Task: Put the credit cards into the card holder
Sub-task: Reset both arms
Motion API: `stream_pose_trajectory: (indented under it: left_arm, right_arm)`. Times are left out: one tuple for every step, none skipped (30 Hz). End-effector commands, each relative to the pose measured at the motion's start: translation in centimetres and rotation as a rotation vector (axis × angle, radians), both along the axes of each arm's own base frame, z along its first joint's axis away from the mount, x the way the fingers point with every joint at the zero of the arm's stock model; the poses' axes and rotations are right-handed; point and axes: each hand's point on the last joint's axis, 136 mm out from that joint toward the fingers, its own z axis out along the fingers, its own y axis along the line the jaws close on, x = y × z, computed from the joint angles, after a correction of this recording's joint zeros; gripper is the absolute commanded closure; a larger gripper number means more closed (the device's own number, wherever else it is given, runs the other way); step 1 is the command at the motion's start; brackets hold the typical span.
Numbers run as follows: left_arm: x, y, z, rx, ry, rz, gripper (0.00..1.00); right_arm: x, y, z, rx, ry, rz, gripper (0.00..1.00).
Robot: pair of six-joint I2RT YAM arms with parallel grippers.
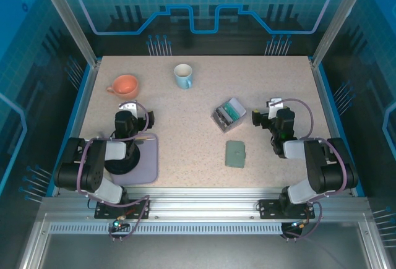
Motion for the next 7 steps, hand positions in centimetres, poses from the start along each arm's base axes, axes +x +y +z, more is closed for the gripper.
stream_pose_trajectory:
  left_arm:
    - [0.89,-0.5,1.56,0.002,-0.05,-0.024,0.01]
    - [0.86,-0.52,1.52,0.001,-0.049,-0.025,0.01]
    - [0.88,-0.52,1.53,0.001,-0.049,-0.025,0.01]
    - [0.89,-0.52,1.54,0.001,-0.05,-0.025,0.01]
    - [0.88,-0.52,1.54,0.001,-0.049,-0.025,0.01]
    - [0.88,-0.52,1.52,0.001,-0.049,-0.025,0.01]
    - [0.85,-0.56,1.47,0.002,-0.047,-0.028,0.01]
  right_arm:
    - [0.37,0.24,0.65,-0.005,-0.018,-0.003,0.0]
    - [0.38,0.27,0.65,-0.003,-0.017,-0.001,0.0]
    - [0.42,0.3,0.65,0.001,-0.015,0.004,0.0]
    - [0.41,0.26,0.58,0.008,-0.01,0.008,0.0]
    - [0.43,0.33,0.63,0.009,-0.012,0.014,0.0]
    - [0.44,0.69,0.64,0.009,-0.012,0.037,0.0]
    - [0.41,1.14,0.61,0.009,-0.01,0.064,0.0]
